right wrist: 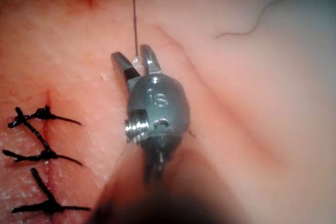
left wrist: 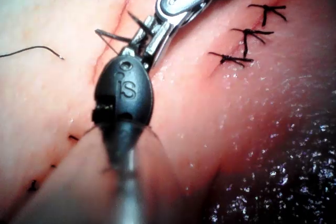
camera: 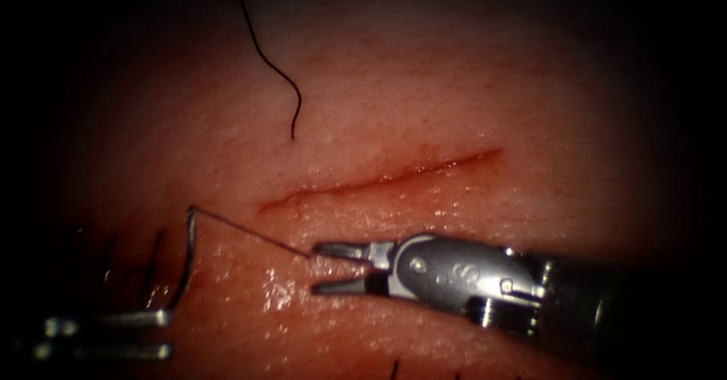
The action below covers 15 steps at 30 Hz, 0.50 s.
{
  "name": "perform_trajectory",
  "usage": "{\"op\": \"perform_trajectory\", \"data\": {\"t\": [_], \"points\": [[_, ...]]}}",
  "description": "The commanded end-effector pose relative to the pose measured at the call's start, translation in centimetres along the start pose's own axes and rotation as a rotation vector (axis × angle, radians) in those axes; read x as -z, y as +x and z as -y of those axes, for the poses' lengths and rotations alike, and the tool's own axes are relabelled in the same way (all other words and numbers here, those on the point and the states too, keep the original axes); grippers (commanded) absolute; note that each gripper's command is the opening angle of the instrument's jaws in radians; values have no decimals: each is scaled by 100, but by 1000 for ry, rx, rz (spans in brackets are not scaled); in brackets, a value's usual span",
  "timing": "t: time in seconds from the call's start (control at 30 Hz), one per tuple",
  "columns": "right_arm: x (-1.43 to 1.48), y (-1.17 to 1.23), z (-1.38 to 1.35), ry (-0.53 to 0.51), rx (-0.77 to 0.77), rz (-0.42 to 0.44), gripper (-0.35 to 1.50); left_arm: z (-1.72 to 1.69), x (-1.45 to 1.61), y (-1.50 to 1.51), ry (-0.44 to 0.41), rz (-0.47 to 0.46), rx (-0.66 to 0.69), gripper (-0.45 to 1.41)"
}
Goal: Wound Closure
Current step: Pull needle the remainder of the way through tissue with left jaws, then grasp suture with right hand near wound and pull away to lengthen working end of suture. Repeat until only a short tail remains.
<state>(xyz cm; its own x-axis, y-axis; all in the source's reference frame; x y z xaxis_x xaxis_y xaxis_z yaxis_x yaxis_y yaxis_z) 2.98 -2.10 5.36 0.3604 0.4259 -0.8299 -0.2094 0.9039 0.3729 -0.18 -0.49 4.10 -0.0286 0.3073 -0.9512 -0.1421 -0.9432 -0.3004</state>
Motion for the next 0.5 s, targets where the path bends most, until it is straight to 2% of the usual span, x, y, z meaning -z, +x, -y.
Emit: {"op": "perform_trajectory", "data": {"t": [0.03, 0.1, 0.17, 0.3, 0.4, 0.5], "points": [[-14, -1, -1, -1, 6, -2, 76, 2, -6, -4, -1, -2, -3, -45], [-22, -3, 3, -3, 17, 4, 79, 0, -7, -2, -2, -2, -15, -45], [-25, -4, 3, 0, 19, 18, 58, -2, -8, -2, -3, -4, -16, -45], [-25, -6, 1, 2, 19, 27, 36, -5, -8, -1, -5, -5, -24, -45], [-22, -8, 2, 9, -31, 46, -35, -7, -8, 0, -4, -5, -26, -45], [-18, -8, 6, 0, -98, 90, -35, -10, -9, 0, -5, -6, -28, -45]]}}
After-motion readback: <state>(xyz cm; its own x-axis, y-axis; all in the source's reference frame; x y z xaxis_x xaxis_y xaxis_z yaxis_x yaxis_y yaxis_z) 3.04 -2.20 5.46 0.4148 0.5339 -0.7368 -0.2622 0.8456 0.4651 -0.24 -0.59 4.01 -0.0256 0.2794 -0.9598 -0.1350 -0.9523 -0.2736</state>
